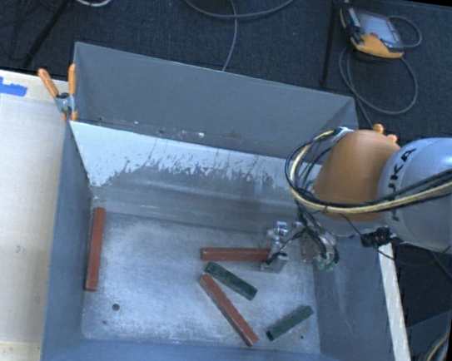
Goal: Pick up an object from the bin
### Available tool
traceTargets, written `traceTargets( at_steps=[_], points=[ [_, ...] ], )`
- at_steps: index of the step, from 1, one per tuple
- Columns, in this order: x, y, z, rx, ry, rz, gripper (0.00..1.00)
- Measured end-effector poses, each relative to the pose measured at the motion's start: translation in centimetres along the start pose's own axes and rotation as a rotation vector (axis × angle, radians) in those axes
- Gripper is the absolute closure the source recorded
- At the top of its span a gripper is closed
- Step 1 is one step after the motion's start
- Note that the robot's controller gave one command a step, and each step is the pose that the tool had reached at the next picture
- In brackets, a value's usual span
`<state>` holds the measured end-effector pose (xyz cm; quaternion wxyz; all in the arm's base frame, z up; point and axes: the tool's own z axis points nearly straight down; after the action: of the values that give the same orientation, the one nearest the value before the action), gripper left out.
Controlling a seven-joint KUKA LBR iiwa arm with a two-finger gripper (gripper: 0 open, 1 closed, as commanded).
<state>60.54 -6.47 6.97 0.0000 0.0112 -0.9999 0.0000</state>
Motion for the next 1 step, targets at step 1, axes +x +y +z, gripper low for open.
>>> traceTargets(
  at_steps=[1],
  points=[
    [-0.72, -0.71, -0.02, 0.0, -0.002, -0.01, 1.0]
  ],
)
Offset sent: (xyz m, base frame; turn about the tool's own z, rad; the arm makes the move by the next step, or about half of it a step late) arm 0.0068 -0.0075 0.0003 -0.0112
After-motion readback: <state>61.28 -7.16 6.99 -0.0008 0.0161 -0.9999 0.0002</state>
